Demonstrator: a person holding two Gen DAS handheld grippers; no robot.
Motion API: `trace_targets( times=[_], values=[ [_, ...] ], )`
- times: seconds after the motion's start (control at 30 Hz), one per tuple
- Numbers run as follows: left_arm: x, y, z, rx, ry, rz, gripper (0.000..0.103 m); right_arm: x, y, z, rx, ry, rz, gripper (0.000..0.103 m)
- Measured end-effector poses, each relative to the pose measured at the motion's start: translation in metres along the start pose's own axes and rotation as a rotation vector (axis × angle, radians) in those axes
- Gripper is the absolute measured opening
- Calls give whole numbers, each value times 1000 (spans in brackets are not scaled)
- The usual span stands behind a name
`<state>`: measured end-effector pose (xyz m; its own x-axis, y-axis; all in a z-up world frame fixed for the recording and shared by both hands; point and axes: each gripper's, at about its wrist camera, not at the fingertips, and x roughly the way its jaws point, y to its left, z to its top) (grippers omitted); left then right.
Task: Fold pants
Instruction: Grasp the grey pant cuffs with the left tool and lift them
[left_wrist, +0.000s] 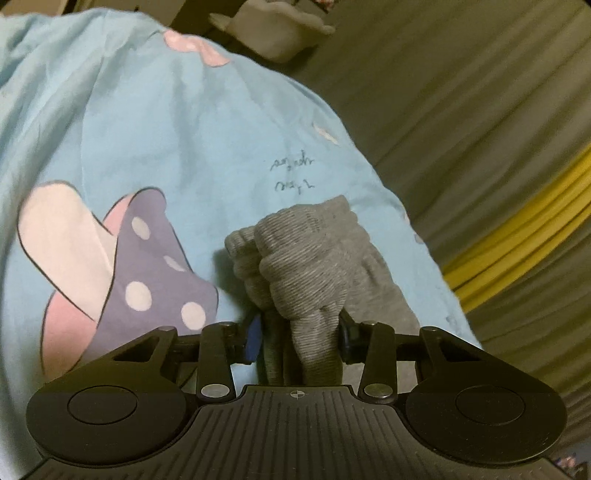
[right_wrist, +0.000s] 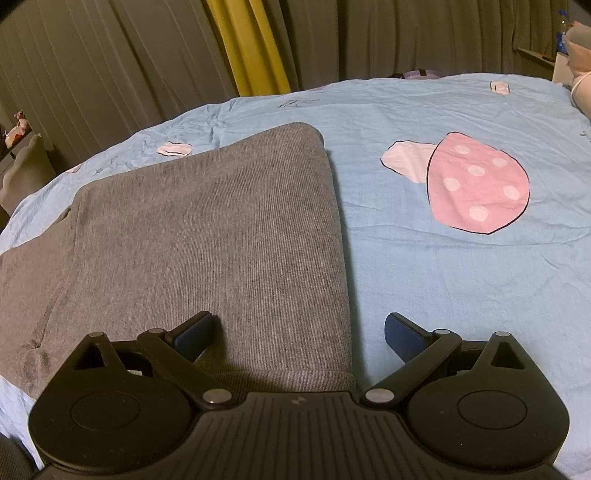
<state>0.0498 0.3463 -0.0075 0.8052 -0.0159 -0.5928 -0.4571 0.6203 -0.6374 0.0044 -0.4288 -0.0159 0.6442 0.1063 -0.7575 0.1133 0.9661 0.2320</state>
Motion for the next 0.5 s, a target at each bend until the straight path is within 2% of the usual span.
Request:
trace_targets(
  times=[0.07,0.1,0.13,0.2,0.33,0.4,0.5],
  values=[
    [7,4,-1,-23,13,-8,48,0,0,0,0,0,0,99],
    [10,6,-2,-43,20,-14,57,0,0,0,0,0,0,99],
    [13,6,-2,-60,21,-18,62,0,0,0,0,0,0,99],
    [18,6,-1,-80,23,-22,65,0,0,0,-1,1,-1,99],
    [16,0,3,-72,36,8,39,0,0,0,-1,1,-1,99],
    [8,-5,3,-39,22,-8,33,0,0,0,0,1,-1,99],
    [-11,-31,2,71,-21,-10,30,0,-2,0,12,0,7,99]
  ],
)
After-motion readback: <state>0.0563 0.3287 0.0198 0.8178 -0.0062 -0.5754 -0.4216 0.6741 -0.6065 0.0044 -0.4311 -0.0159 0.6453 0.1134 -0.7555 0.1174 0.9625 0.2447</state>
